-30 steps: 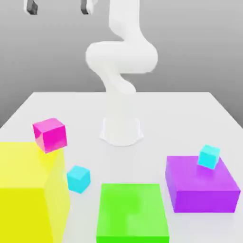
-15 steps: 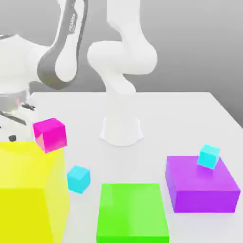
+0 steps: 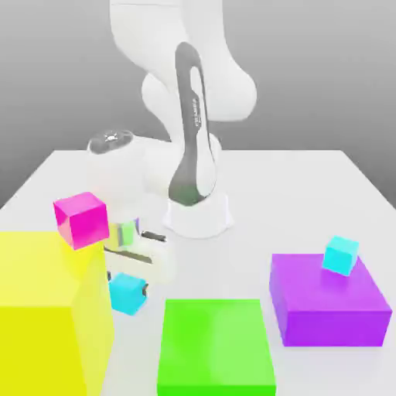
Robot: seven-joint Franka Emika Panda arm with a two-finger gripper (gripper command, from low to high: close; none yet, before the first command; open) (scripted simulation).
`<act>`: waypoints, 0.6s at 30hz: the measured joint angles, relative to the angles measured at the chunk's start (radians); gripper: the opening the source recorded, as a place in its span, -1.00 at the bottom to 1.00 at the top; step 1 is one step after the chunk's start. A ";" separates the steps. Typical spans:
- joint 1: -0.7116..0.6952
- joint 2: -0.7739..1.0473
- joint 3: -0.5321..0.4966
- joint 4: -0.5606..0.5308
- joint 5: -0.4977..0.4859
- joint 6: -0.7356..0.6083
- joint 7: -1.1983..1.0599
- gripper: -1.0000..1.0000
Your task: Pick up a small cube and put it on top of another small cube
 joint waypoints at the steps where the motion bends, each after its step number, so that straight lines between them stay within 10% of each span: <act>1: 0.000 0.000 0.000 0.000 -0.001 0.000 0.001 -1.00; 18: -0.049 -0.248 -0.139 0.047 -0.212 -0.319 -0.002 -1.00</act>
